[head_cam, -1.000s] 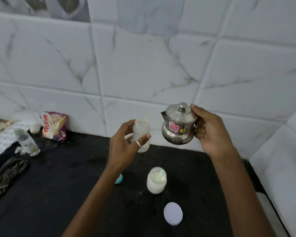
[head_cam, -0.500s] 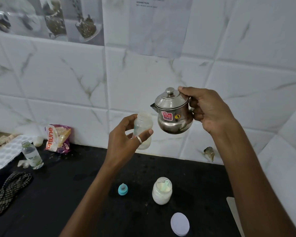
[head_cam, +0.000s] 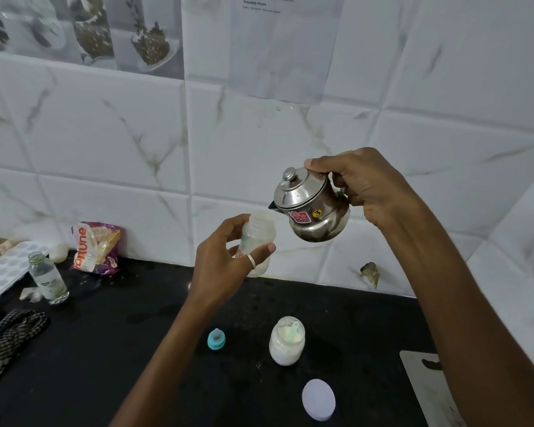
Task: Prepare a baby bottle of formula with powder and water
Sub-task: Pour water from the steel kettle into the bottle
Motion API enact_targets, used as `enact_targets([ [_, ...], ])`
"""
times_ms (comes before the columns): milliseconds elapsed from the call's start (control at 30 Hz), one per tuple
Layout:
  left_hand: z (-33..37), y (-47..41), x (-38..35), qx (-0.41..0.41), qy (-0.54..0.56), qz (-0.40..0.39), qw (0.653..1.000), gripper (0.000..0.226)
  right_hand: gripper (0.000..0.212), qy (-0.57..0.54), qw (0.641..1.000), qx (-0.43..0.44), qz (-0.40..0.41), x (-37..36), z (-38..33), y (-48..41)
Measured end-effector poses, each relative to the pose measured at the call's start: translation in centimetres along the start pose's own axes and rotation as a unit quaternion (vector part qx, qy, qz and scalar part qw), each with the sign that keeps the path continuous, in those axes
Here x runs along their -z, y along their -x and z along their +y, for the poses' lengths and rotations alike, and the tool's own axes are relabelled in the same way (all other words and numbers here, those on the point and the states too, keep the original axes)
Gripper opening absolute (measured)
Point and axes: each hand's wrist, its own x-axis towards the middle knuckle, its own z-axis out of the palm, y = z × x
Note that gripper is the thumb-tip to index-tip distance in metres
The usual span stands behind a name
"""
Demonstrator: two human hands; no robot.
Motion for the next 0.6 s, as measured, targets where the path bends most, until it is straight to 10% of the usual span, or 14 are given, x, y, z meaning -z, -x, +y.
enact_targets([
  [600,-1.6,0.2,-0.9,0.003,-0.029,0.001,1.0,0.061,0.03,0.089,0.995,0.028,-0.019,-0.4,0.2,-1.3],
])
